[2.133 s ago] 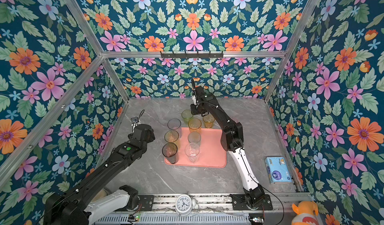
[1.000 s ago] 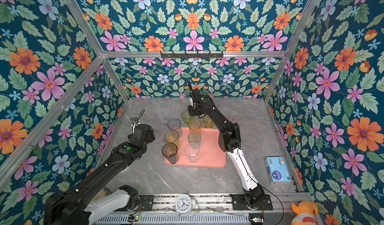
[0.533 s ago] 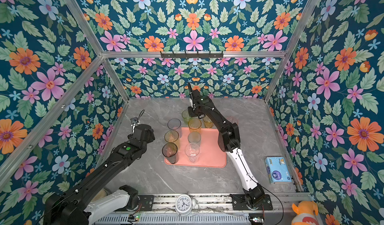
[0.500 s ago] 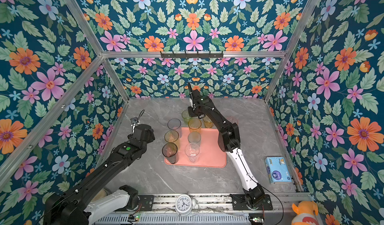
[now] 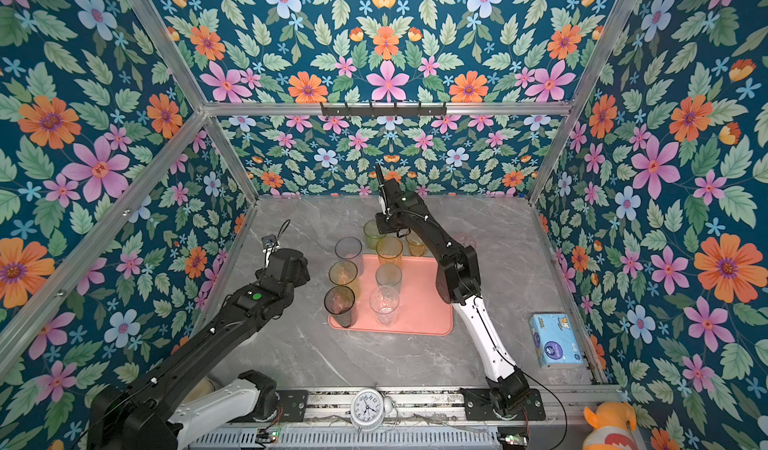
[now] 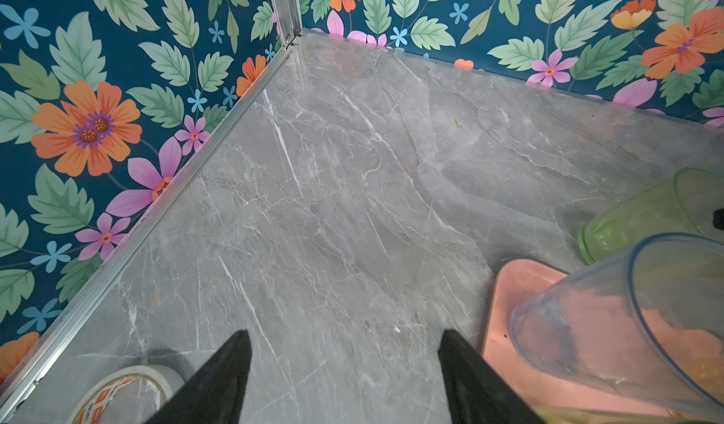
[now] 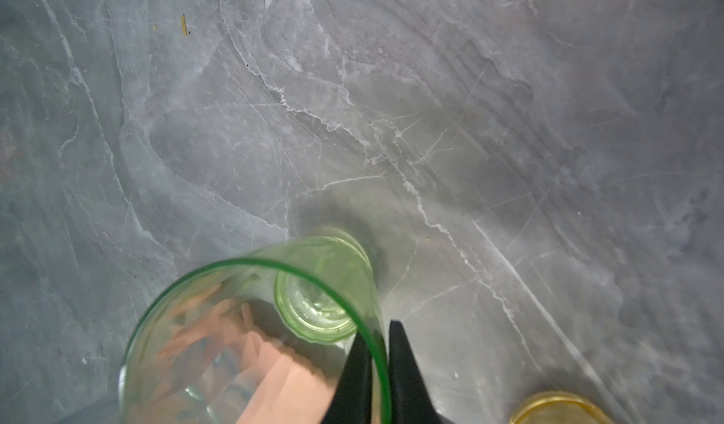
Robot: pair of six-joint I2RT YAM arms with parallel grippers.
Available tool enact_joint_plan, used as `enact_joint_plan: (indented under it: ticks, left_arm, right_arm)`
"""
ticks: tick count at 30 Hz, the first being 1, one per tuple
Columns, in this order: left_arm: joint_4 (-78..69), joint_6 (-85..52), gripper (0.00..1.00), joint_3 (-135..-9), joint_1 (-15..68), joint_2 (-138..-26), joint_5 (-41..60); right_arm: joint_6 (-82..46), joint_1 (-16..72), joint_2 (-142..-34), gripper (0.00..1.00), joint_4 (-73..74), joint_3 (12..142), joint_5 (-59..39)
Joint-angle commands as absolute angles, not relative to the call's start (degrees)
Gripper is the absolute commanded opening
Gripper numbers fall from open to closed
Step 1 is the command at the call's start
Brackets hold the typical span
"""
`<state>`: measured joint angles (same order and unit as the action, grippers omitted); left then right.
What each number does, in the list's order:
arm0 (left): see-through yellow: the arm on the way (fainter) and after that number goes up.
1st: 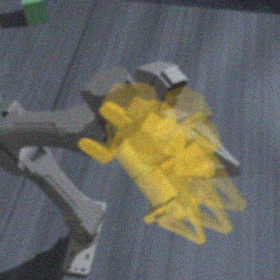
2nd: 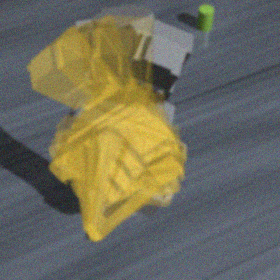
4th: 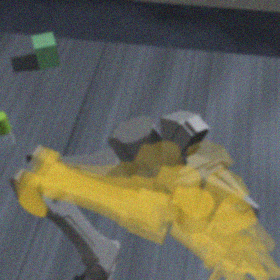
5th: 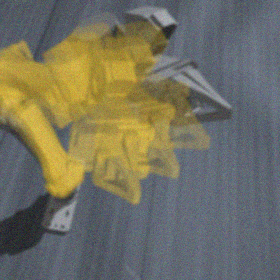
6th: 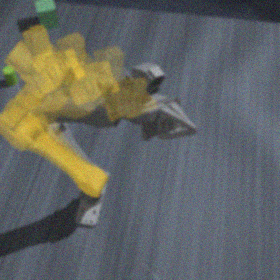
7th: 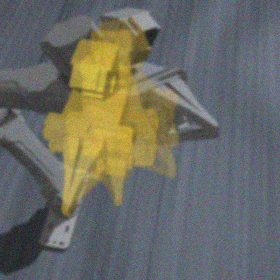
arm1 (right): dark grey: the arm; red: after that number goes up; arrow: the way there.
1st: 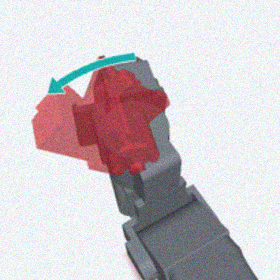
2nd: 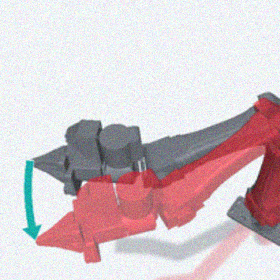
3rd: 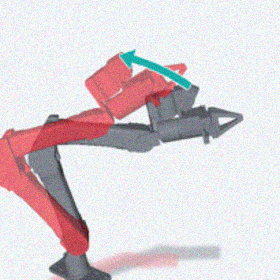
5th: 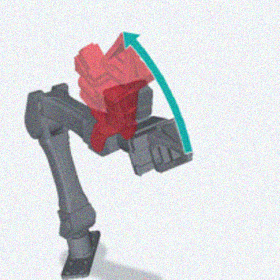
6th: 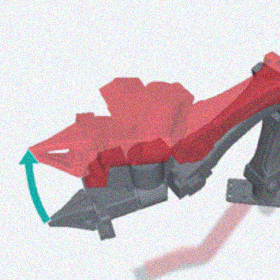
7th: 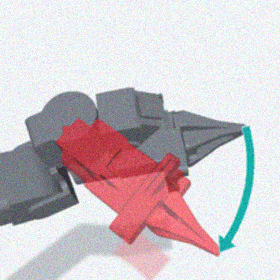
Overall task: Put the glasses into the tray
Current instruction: 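Lift the green glass with the right gripper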
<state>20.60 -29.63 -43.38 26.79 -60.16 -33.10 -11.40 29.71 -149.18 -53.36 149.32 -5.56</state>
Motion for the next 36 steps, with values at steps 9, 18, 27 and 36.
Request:
enact_joint_plan:
  ticks: [9,18,27,36]
  left_arm:
    - [20.2,-29.7,0.78,-42.7,26.8,-60.0,-33.3]
    - [20.1,-29.8,0.78,-41.8,26.8,-58.7,-33.6]
    - [18.7,-28.4,0.79,-41.1,26.8,-57.4,-34.5]
    - [15.4,-25.7,0.8,-43.0,26.8,-59.2,-33.6]
  right_arm:
    - [-9.9,29.3,-146.7,0.05,-54.1,148.5,-4.4]
    - [-9.0,29.0,-142.7,0.04,-55.2,149.1,-2.9]
    - [-8.5,28.4,-138.9,0.04,-59.2,151.5,0.0]
    - [-8.6,28.3,-132.4,0.04,-65.0,151.5,1.6]
